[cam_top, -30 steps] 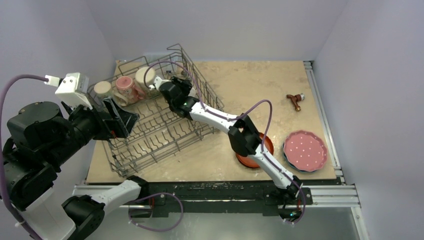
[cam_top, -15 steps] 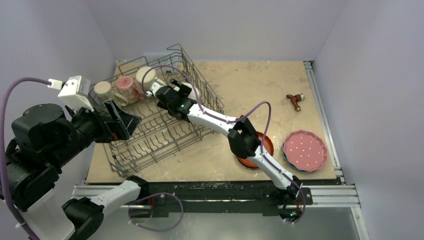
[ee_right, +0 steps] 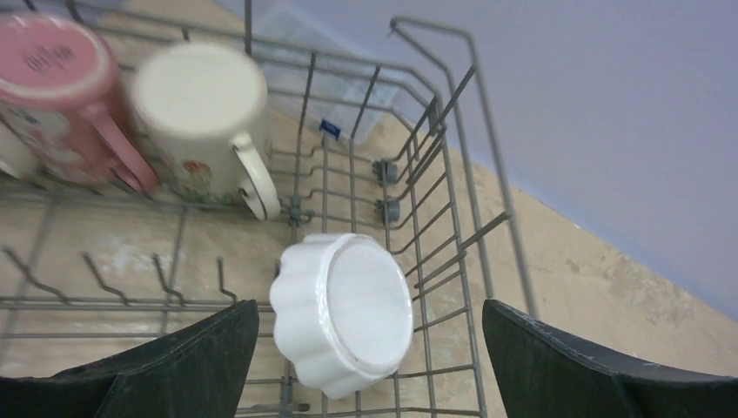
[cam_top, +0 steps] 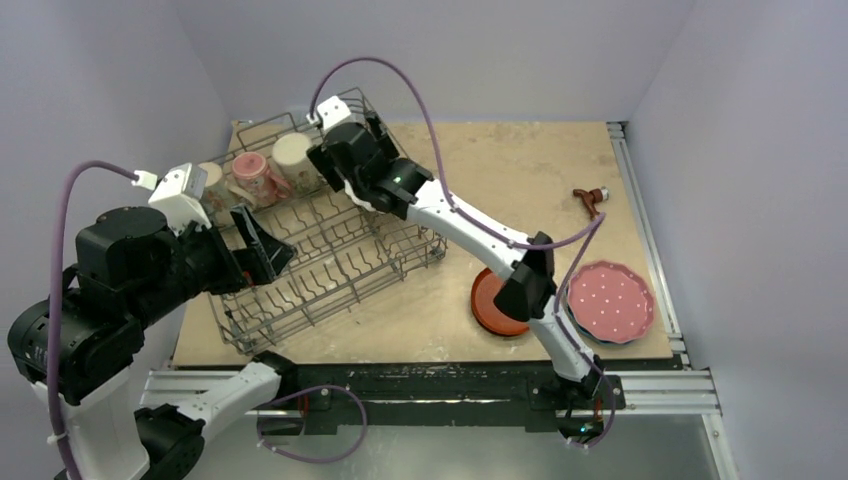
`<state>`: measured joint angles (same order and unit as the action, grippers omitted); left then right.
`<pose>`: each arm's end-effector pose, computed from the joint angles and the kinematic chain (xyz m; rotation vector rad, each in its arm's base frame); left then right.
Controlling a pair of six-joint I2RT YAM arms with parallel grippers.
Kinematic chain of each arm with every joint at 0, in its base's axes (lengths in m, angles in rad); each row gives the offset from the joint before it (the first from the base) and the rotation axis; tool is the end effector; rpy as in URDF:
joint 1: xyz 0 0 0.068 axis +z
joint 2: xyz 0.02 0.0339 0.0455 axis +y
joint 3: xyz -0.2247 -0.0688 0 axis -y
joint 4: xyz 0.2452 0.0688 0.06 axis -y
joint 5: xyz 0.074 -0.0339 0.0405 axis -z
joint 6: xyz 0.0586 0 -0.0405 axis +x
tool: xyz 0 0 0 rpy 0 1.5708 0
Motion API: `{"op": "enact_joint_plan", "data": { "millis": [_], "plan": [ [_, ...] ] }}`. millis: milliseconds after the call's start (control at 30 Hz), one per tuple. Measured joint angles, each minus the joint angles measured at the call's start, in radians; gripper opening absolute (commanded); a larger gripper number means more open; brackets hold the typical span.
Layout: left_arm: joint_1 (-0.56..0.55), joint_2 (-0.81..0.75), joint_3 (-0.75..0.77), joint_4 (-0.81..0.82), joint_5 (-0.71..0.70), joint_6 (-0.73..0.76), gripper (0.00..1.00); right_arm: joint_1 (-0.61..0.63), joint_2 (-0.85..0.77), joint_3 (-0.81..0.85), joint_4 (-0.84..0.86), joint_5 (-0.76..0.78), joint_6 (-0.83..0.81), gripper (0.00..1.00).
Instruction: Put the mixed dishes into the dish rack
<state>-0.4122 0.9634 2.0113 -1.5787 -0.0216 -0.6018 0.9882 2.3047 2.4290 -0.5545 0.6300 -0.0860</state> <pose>0.0707 -0.0295 0.4733 -0.2174 2.1455 -0.5791 0.3131 0.4124 0.3197 -0.6223 1.8106 -0.0256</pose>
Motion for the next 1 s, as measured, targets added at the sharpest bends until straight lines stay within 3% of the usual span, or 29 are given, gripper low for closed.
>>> {"op": "enact_joint_plan", "data": {
  "millis": [267,433,600,767,900,1000],
  "plan": [
    [0.0,-0.145,-0.255,0.119,0.043,-0.113,0.99,0.0,-0.362,-0.168,-0.064,-0.162,0.255,0.99],
    [0.0,-0.145,-0.389,0.269,0.163,-0.177,0.98,-0.001,-0.644,-0.462,-0.127,-0.206,0.376,0.99],
    [-0.003,-0.042,-0.52,0.447,0.301,-0.262,0.97,-0.01,-0.935,-0.793,-0.242,-0.143,0.476,0.99],
    [-0.076,0.137,-0.544,0.583,0.396,-0.313,0.93,-0.043,-1.154,-0.99,-0.38,-0.079,0.657,0.99],
    [-0.195,0.266,-0.526,0.622,0.406,-0.311,0.91,-0.12,-1.252,-1.147,-0.438,-0.107,0.747,0.97],
    [-0.261,0.32,-0.509,0.634,0.393,-0.311,0.91,-0.243,-1.263,-1.257,-0.436,-0.206,0.748,0.92]
  ]
}}
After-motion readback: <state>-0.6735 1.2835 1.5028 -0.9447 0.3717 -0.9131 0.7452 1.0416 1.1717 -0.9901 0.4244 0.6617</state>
